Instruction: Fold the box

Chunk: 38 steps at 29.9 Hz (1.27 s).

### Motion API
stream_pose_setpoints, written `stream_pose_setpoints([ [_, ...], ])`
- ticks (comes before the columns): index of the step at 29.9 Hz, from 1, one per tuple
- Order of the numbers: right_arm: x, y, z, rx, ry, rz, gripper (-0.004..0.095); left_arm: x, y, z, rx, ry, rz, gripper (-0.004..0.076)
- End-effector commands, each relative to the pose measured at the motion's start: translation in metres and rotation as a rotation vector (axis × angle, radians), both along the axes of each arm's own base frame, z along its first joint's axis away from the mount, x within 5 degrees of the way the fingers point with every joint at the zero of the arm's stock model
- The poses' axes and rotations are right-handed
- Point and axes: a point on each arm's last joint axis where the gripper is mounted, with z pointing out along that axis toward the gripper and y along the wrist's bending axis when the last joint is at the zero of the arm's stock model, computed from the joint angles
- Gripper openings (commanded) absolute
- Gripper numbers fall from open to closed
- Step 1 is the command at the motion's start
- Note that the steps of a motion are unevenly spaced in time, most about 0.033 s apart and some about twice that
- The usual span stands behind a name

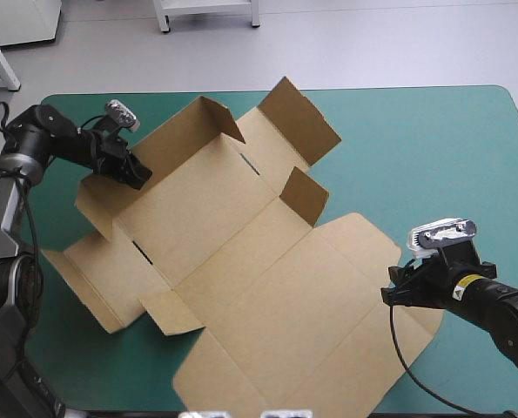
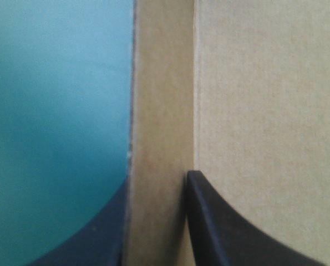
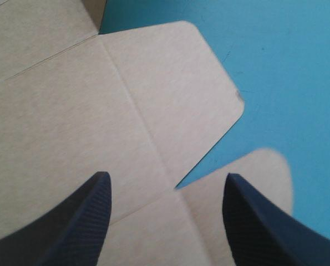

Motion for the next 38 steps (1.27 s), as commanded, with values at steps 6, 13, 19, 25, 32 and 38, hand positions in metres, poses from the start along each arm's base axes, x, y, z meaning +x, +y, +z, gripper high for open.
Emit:
stream_pose_setpoints([
  [6, 0.003, 0.001, 0.015, 0.033, -0.075, -0.007, 0.0554, 0.022, -0.06, 0.095, 0.235, -0.568, -0.286, -0.0008],
  [13, 0.004, 0.001, 0.016, 0.09, -0.059, -0.062, 0.0554, 0.009, -0.109, 0.111, 0.357, -0.722, -0.485, -0.0008],
  [19, 0.005, 0.0, 0.019, 0.111, -0.065, -0.091, 0.0554, -0.019, -0.138, 0.117, 0.469, -0.726, -0.531, -0.0009],
  [25, 0.005, -0.013, 0.035, -0.009, -0.102, -0.164, 0.0554, -0.049, -0.157, 0.106, 0.493, -0.712, -0.464, -0.0009],
  [32, 0.003, -0.019, 0.06, -0.028, -0.141, -0.206, 0.0554, -0.08, -0.164, 0.079, 0.493, -0.846, -0.343, -0.0009],
  [38, 0.002, -0.019, 0.073, 0.005, -0.175, -0.221, 0.0554, -0.099, -0.167, 0.045, 0.444, -0.845, -0.316, -0.0008],
])
